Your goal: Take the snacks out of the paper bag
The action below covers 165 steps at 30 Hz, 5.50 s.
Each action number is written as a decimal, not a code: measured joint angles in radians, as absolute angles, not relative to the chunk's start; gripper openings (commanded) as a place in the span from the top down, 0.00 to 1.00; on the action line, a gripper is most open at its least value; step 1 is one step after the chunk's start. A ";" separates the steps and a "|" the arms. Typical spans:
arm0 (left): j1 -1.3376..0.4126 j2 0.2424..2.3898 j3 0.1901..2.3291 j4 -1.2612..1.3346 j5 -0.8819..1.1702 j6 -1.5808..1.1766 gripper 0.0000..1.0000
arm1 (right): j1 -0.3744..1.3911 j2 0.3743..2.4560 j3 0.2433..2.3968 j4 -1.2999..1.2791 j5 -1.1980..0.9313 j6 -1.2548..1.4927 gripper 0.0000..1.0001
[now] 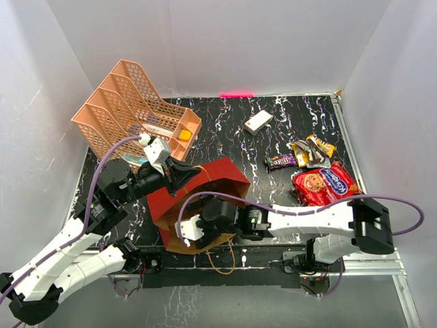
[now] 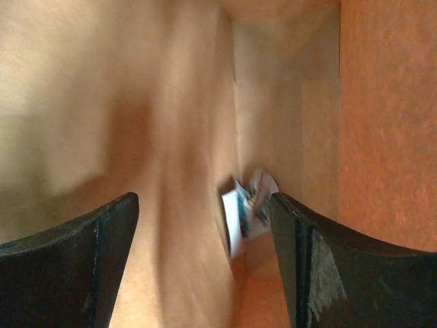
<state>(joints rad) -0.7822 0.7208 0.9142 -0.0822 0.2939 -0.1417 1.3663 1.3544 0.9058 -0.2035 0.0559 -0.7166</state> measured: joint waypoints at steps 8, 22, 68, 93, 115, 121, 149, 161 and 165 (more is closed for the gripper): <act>-0.782 0.714 0.914 -0.075 0.295 -0.142 0.99 | 1.346 1.472 0.922 -0.237 0.241 -0.837 0.18; -0.782 0.709 0.910 -0.055 0.305 -0.142 0.99 | 1.241 1.593 0.922 -0.180 0.258 -0.945 0.18; -0.782 0.694 0.899 -0.023 0.331 -0.157 0.99 | 1.136 1.320 0.937 -0.190 -0.002 -0.852 0.92; -0.782 0.719 0.899 -0.035 0.204 -0.163 0.98 | 1.134 1.022 1.158 -0.458 -0.439 -0.830 0.92; -0.782 0.706 0.899 -0.069 0.041 -0.204 0.98 | 0.468 1.419 0.877 0.080 0.419 -0.699 0.92; -0.782 0.716 0.899 -0.065 0.050 -0.210 0.98 | 0.361 1.616 0.877 0.085 0.447 -0.645 0.92; -0.782 1.061 1.061 0.270 0.162 -0.458 0.93 | 0.358 0.986 0.947 -0.113 0.362 -0.017 0.01; -0.783 1.103 1.035 0.326 -0.080 -0.725 0.74 | 0.359 0.895 1.016 -0.348 0.523 0.181 0.01; -0.782 1.075 0.992 0.225 -0.242 -0.788 0.73 | 0.358 0.921 1.162 -0.418 0.654 0.258 0.01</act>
